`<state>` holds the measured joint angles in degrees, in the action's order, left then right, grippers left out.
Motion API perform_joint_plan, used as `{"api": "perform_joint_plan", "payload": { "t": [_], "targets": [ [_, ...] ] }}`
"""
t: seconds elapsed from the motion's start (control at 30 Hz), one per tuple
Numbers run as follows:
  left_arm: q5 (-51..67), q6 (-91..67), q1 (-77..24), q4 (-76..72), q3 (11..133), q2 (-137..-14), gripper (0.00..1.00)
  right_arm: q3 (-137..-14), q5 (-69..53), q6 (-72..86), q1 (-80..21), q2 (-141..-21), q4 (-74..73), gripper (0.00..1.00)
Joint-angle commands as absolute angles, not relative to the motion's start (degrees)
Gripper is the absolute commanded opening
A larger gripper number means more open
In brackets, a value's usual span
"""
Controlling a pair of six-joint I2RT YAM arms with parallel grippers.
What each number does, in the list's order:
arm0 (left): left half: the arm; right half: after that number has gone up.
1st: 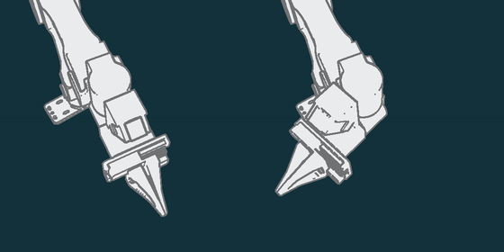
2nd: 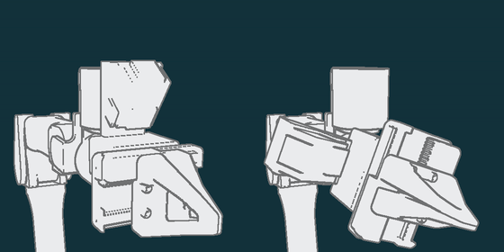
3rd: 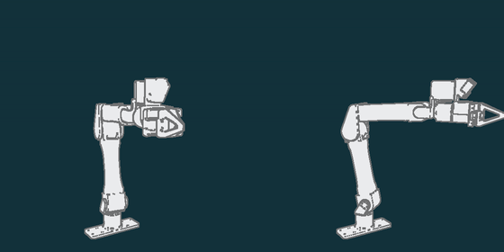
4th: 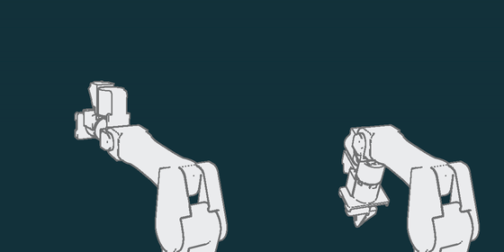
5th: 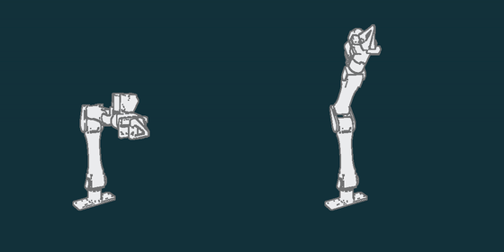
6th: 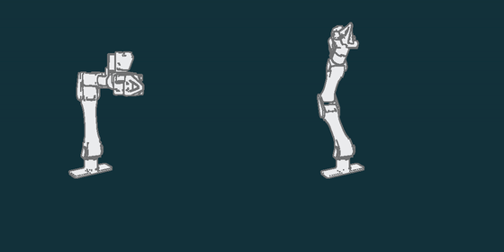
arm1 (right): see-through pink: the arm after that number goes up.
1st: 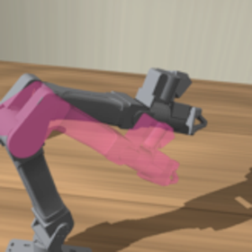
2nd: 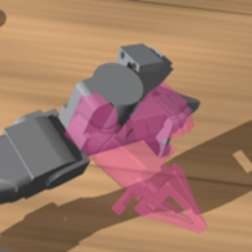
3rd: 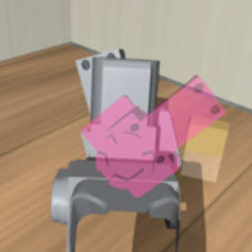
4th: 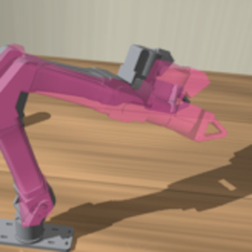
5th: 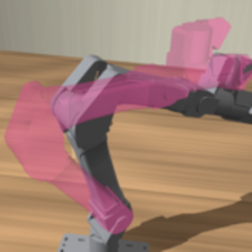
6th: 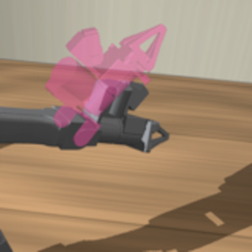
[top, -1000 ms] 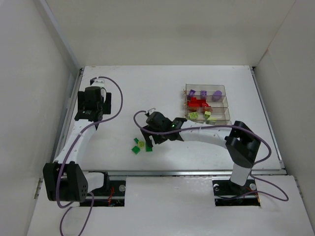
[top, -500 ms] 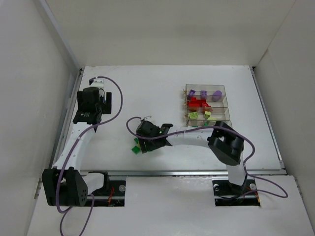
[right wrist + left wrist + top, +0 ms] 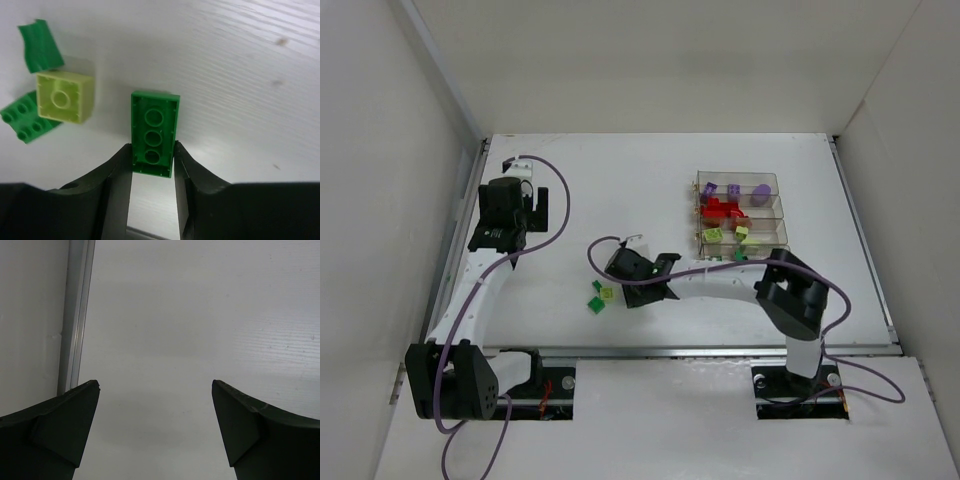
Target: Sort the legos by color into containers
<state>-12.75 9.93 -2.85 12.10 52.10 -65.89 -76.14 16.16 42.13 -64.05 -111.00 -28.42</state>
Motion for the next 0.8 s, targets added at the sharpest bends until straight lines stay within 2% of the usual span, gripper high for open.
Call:
{"api": "perform_joint_plan", "payload": {
  "t": [0.0,0.2,0.37,0.4,0.5,0.6,0.77],
  "targets": [
    [-11.95,8.88,-2.55,11.34,53.44,-64.95,0.94,-74.19,23.44,42.89,-63.38,-102.15,-32.07,0.0],
    [-12.82,2.65,-2.55,10.11,53.96,-64.95,0.95,-66.55,25.84,50.87,-55.56,-83.96,-39.46,0.0],
    [-18.02,-4.83,-2.55,10.11,54.49,-66.01,0.95,-48.83,25.14,67.47,-43.45,-65.42,-36.93,0.0],
    [-18.02,-4.83,-2.55,10.11,54.49,-66.01,0.95,-46.69,25.14,71.68,-41.68,-60.0,-35.87,0.0],
    [-18.54,-4.83,-2.55,10.11,54.49,-66.01,0.94,-41.94,25.14,74.88,-35.17,-53.64,-32.53,0.0],
    [-18.54,-4.83,-2.55,10.11,54.49,-66.01,0.92,-42.79,26.89,75.5,-29.56,-53.61,-32.52,0.0],
    [-17.06,-4.22,-2.55,10.11,54.49,-66.01,0.92,-47.19,27.69,70.93,-23.83,-62.46,-32.52,0.01]
  ]
}}
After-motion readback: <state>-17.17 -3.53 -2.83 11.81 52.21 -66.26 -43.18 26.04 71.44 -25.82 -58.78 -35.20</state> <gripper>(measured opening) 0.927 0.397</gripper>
